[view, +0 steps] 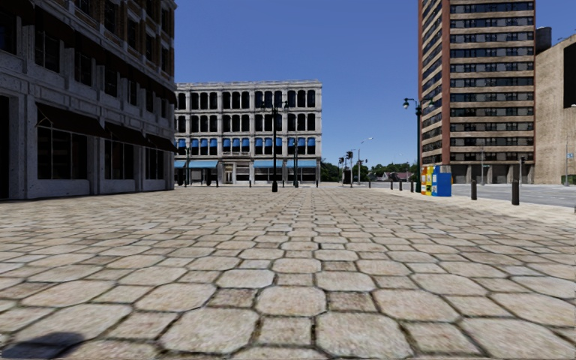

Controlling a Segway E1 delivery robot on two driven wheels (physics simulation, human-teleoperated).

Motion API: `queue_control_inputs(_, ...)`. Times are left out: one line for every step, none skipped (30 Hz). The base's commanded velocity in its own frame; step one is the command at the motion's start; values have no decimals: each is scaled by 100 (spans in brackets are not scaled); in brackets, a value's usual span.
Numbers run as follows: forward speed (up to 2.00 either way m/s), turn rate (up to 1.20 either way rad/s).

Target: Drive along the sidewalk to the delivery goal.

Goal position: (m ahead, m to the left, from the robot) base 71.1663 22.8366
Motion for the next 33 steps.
queue_control_inputs(200, 0)
queue_control_inputs(200, 0)
queue_control_inputs(200, 0)
queue_control_inputs(200, 0)
queue_control_inputs(200, 0)
queue_control_inputs(200, 0)
queue_control_inputs(200, 0)
queue_control_inputs(200, 0)
queue_control_inputs(200, 0)
queue_control_inputs(200, 0)
queue_control_inputs(200, 0)
queue_control_inputs(200, 0)
queue_control_inputs(200, 0)
queue_control_inputs(200, 0)
queue_control_inputs(200, 0)
queue_control_inputs(200, 0)
queue_control_inputs(200, 0)
queue_control_inputs(200, 0)
queue_control_inputs(200, 0)
queue_control_inputs(200, 0)
queue_control_inputs(200, 0)
queue_control_inputs(200, 0)
queue_control_inputs(200, 0)
queue_control_inputs(200, 0)
queue_control_inputs(200, 0)
queue_control_inputs(200, 0)
queue_control_inputs(200, 0)
queue_control_inputs(200, 0)
queue_control_inputs(200, 0)
queue_control_inputs(200, 0)
queue_control_inputs(200, 0)
queue_control_inputs(200, 0)
queue_control_inputs(200, 0)
